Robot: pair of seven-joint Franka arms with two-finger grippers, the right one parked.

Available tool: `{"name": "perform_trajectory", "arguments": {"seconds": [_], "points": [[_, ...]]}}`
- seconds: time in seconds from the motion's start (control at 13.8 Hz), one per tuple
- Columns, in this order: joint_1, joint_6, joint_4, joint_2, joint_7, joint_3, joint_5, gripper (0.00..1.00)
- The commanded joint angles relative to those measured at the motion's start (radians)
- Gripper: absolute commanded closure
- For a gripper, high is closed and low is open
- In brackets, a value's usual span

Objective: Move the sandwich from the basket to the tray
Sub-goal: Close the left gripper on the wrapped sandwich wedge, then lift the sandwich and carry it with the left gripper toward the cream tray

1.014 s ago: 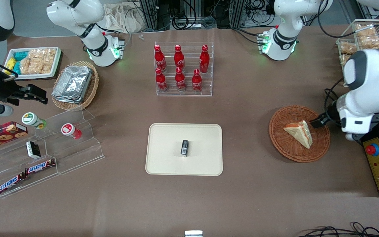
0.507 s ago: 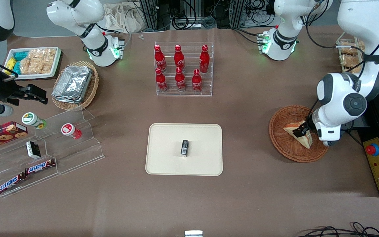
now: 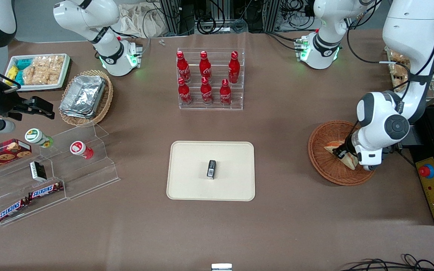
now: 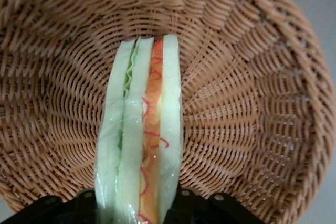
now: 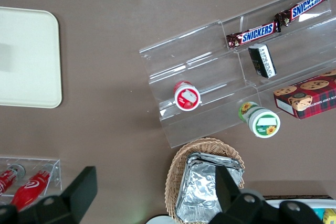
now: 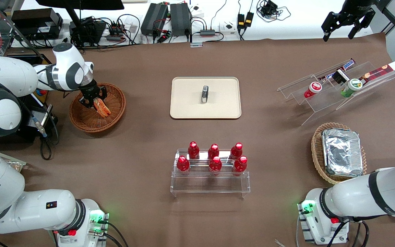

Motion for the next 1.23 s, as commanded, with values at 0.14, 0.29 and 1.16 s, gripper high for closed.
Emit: {"name": "perform_trajectory", "arguments": {"seconds": [0.14,0.29,1.16], "points": [[-0.010,-0.315,0.117,-0.159,0.049,-0.007,0.001,1.00],[-0.019,-0.510,0.261,-0.166,0.079,-0.048,-0.013,1.00],[-0.096,-0.380,0.518,0.139,0.371,-0.450,0.010,1.00]]}}
